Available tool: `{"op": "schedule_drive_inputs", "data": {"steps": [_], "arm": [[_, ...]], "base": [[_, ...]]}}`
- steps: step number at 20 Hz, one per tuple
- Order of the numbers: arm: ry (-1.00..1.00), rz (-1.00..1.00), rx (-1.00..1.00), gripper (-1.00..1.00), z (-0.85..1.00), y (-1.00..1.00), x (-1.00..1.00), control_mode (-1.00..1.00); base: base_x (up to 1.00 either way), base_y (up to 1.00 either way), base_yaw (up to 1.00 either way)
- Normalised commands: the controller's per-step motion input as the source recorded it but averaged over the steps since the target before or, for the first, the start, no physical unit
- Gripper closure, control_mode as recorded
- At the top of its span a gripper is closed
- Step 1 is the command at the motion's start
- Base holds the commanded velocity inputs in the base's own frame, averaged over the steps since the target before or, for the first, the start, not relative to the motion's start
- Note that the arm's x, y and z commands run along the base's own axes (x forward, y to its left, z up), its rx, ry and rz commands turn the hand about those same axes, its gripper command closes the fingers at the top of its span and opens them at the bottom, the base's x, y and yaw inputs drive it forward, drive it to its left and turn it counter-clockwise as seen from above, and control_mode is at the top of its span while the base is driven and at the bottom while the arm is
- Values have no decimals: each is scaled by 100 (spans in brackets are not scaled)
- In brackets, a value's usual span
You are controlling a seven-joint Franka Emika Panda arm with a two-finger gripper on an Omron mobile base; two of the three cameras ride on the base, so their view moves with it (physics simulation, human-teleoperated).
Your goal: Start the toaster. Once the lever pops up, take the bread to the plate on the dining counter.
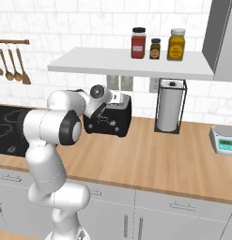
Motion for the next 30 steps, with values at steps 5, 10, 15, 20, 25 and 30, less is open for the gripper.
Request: {"op": "schedule_drive_inputs", "data": {"steps": [5,10,15,20,25,30], "arm": [[0,0,0,-100,0,0,0,-100],[0,0,0,-100,0,0,0,-100],[0,0,0,-100,0,0,0,-100],[0,0,0,-100,0,0,0,-100],[0,0,0,-100,0,0,0,-100],[0,0,0,-100,0,0,0,-100]], "base": [[0,0,0],[0,0,0],[0,0,0],[0,0,0],[0,0,0],[0,0,0]]}}
